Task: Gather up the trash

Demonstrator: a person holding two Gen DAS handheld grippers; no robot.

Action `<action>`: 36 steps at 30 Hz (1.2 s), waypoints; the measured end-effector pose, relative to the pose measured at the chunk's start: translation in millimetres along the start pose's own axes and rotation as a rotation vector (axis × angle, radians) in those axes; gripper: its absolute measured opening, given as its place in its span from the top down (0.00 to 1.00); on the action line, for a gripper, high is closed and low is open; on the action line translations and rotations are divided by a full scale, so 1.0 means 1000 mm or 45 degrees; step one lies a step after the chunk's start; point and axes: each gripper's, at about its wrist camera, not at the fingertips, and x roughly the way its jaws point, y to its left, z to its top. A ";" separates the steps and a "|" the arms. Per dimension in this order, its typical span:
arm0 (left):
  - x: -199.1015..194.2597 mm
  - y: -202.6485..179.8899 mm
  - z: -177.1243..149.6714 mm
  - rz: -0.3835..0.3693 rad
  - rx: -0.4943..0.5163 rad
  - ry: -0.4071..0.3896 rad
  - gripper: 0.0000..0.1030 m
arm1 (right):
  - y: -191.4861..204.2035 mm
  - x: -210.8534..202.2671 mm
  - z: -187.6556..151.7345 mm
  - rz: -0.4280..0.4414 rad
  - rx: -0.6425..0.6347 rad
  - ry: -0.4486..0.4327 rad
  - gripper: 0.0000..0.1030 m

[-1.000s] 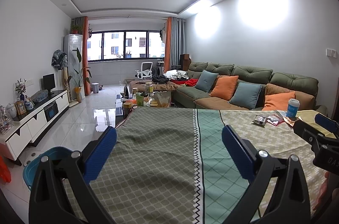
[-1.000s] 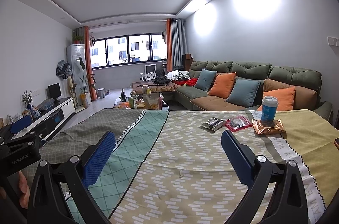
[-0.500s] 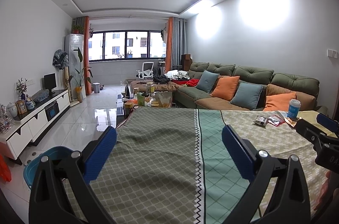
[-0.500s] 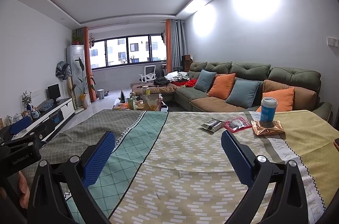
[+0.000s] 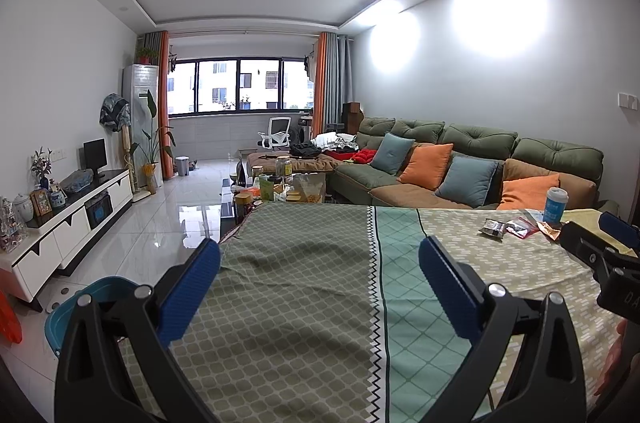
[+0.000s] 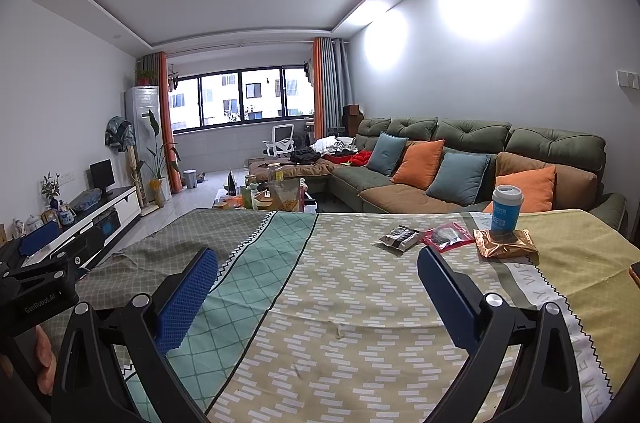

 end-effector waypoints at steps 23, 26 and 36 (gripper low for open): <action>0.000 0.002 0.000 0.002 0.001 0.002 0.03 | 0.001 -0.001 0.000 0.000 0.000 -0.002 0.04; 0.000 0.002 0.000 0.002 0.001 0.001 0.03 | 0.001 -0.001 0.001 0.001 0.000 -0.004 0.04; 0.001 0.000 0.000 0.004 0.002 0.002 0.03 | 0.002 -0.001 0.000 0.001 0.000 -0.004 0.03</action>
